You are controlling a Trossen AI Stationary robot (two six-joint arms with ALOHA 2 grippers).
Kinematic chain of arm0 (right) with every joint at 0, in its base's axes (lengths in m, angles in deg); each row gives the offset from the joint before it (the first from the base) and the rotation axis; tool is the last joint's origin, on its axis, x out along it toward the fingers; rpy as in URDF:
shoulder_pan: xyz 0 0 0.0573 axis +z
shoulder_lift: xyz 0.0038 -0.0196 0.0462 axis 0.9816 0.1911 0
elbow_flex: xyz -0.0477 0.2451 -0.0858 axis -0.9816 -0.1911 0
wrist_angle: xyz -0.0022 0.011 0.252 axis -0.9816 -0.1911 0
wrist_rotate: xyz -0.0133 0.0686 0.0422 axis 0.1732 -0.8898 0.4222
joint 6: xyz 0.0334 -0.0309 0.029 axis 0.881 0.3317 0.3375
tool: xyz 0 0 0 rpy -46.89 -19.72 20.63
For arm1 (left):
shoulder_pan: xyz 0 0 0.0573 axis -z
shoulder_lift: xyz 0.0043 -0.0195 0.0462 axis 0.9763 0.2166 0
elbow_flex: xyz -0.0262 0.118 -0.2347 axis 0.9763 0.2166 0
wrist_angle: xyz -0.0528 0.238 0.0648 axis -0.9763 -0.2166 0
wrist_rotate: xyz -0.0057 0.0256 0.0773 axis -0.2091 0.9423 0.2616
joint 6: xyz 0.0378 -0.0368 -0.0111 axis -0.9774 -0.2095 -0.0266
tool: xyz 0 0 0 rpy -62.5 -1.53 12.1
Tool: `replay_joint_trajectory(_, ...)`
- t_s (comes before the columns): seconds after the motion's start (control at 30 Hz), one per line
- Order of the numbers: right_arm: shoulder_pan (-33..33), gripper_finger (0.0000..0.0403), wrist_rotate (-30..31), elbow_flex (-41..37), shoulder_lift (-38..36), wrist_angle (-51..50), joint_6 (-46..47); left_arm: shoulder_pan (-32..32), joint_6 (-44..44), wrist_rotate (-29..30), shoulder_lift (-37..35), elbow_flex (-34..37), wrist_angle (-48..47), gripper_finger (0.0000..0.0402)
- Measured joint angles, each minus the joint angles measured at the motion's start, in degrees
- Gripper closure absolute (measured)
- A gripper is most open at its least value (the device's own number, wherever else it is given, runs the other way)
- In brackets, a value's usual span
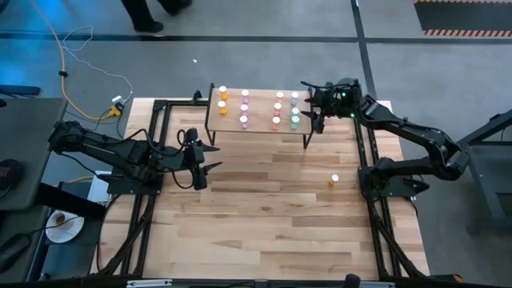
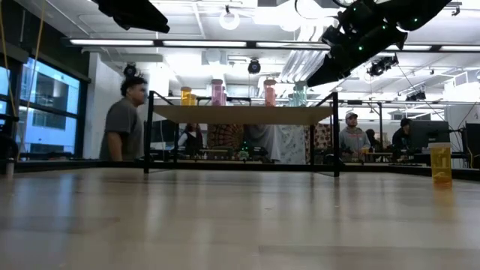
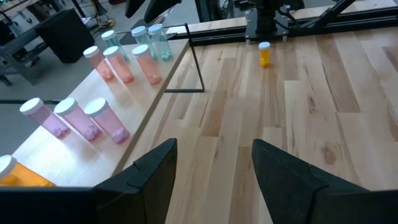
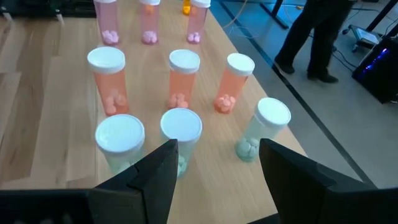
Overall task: Pick and place medicine bottles onto shelf by color
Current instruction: Adjust the blue pill bottles on the shelf
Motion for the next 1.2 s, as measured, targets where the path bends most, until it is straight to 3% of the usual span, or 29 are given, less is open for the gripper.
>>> replay_joint_trajectory(1.2,0.0,0.0185,-3.1,0.0,5.5,1.9,1.0,0.0,-0.1,0.2,0.0,0.0,0.0,0.0202)
